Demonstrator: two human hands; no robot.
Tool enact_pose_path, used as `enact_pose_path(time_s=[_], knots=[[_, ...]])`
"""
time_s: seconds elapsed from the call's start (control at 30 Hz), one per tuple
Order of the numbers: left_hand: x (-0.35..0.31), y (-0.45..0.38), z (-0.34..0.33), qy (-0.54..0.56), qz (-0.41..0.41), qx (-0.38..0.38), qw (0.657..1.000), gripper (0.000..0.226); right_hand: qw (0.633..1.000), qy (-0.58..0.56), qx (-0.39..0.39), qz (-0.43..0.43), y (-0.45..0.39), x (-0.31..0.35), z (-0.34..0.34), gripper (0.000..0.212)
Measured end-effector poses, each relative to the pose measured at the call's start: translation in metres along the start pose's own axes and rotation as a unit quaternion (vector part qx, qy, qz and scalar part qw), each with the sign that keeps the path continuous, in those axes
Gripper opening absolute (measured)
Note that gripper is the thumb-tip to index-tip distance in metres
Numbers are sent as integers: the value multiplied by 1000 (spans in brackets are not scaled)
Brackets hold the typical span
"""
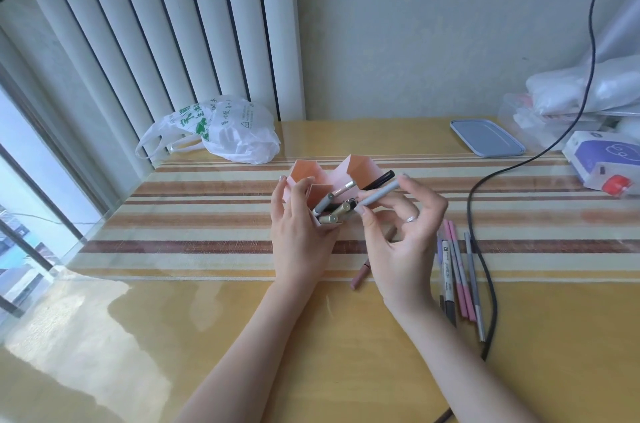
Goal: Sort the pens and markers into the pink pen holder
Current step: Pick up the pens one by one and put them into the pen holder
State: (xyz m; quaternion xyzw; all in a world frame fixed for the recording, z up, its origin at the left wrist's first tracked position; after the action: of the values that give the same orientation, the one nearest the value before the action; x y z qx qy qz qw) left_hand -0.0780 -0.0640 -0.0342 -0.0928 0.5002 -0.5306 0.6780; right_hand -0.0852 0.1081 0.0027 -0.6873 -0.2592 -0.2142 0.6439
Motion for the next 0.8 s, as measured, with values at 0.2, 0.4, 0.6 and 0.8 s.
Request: enact_pose_path(time_s=[0.2,0.4,0.6,0.8], knots=[[0,0,2,6,-1,-2,1000,68,999,48,9,-6,1,-7,1,30],[2,0,2,17,9,-7,1000,62,987,137,72,40,0,-4,-12,17],[3,0,3,17,12,-10,1000,64,977,181,97,56,2,0,-20,31],[6,0,-5,-9,10,23,1000,70,957,279,79,-24,-2,-27,-10,16]])
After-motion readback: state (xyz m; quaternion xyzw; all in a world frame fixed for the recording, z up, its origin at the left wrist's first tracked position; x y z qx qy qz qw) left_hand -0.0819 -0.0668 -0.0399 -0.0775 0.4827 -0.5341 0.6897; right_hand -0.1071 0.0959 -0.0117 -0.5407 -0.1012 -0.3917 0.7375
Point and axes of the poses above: each hand's wrist, its own y-axis away from the middle knuckle, its own z-axis out of the back of the hand, x = y × z, the point moved 10 cm from there along -y, towards the middle knuckle
